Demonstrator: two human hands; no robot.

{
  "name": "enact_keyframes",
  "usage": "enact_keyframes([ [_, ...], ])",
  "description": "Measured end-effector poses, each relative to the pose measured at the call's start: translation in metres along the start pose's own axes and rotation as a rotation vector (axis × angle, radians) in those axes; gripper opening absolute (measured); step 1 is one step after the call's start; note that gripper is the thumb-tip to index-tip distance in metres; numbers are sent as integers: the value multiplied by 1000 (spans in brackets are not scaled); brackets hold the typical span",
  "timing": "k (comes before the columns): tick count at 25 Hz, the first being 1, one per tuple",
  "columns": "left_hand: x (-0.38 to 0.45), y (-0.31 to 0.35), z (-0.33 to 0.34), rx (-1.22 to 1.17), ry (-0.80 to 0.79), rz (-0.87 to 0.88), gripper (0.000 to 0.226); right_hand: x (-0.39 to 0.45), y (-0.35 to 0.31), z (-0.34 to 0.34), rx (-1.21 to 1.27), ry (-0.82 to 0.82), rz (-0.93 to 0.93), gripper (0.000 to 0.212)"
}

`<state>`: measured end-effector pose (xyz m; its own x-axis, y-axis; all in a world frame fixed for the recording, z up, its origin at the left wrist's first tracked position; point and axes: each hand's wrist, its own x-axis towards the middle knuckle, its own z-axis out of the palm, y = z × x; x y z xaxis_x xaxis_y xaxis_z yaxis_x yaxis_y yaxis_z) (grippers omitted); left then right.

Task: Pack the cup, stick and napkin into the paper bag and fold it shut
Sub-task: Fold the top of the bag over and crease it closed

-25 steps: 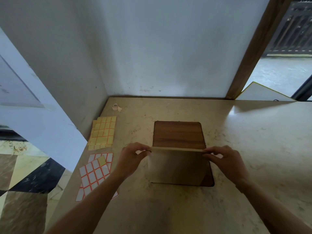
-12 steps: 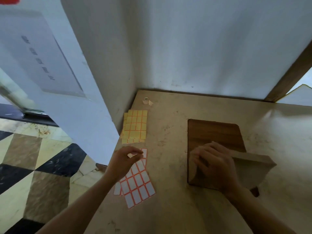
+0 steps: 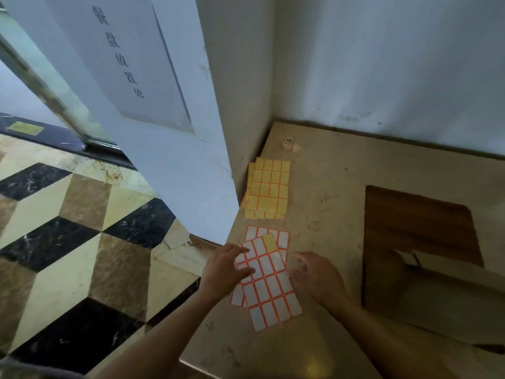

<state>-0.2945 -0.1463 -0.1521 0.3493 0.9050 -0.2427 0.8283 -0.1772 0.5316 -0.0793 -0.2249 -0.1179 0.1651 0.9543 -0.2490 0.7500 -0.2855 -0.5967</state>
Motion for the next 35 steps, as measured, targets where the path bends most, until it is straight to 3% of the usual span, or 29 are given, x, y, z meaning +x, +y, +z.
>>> enact_keyframes([
  [5,25,-10,22,194,-120,55,83,21,-8,34,97,-47,150,16],
  [11,33,-17,34,272,-99,49,98,26,-10,56,127,33,278,34],
  [17,42,-13,28,265,-127,44,105,26,-5,65,262,63,292,40],
  [19,41,-12,29,274,-132,47,103,26,-9,62,350,40,320,41],
  [23,38,-12,28,258,-145,95,97,37,-15,57,485,-107,364,21],
  [28,30,-2,20,191,-97,160,87,34,-22,37,647,-140,400,16],
  [33,12,30,-6,28,149,422,36,9,-30,-11,716,-107,303,6],
  [35,3,50,-17,-47,215,480,27,-3,-32,-33,706,-47,258,3],
])
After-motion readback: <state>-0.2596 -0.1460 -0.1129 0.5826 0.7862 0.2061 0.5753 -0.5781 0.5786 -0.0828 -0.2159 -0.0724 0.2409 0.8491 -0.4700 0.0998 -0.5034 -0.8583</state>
